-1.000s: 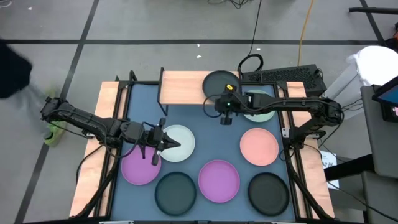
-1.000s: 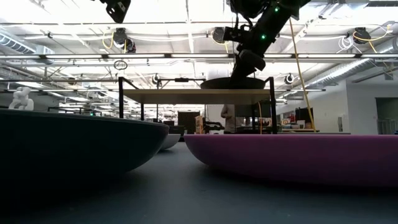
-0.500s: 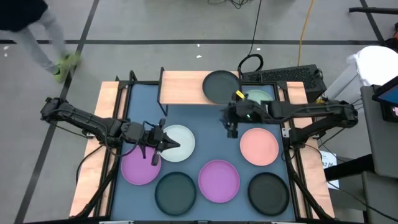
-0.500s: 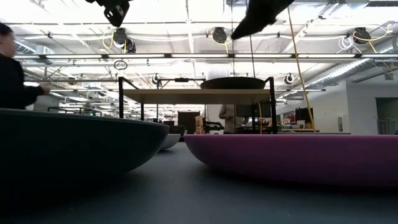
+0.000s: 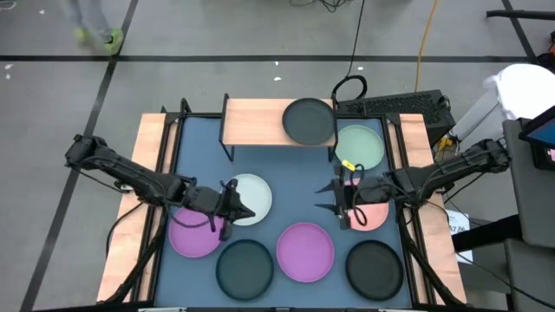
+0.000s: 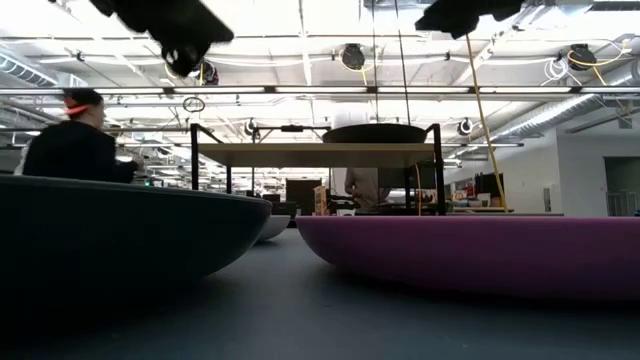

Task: Place and stack plates onto a shelf
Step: Put the blue plate on the shelf

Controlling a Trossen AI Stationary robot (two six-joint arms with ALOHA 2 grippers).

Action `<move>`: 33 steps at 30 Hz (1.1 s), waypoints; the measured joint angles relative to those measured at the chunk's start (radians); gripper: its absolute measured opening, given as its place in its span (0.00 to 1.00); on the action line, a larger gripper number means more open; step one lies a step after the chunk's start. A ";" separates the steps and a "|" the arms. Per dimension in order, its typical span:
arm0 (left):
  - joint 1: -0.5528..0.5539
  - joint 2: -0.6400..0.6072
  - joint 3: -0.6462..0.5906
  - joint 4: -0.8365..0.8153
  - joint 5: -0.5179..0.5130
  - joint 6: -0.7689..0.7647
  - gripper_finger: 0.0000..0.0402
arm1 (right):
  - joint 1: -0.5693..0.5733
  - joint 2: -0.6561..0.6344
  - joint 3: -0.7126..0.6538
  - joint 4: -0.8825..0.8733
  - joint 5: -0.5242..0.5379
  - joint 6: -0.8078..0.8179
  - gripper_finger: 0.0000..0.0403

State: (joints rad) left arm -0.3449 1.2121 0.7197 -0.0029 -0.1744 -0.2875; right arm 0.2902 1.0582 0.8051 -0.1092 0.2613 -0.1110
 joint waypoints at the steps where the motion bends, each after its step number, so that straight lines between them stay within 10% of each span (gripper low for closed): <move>1: -0.006 0.023 0.000 0.003 -0.013 -0.011 0.07 | 0.005 -0.008 0.000 -0.010 0.000 -0.013 0.38; 11: -0.046 0.148 0.000 -0.028 -0.041 -0.091 0.35 | 0.011 -0.049 0.000 -0.006 0.000 -0.032 0.38; 33: -0.063 0.209 0.000 -0.334 -0.003 -0.072 0.37 | 0.014 -0.047 0.000 -0.049 -0.004 0.005 0.38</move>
State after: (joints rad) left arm -0.4076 1.4208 0.7197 -0.3366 -0.1773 -0.3599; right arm 0.3042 1.0107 0.8051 -0.1585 0.2569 -0.1063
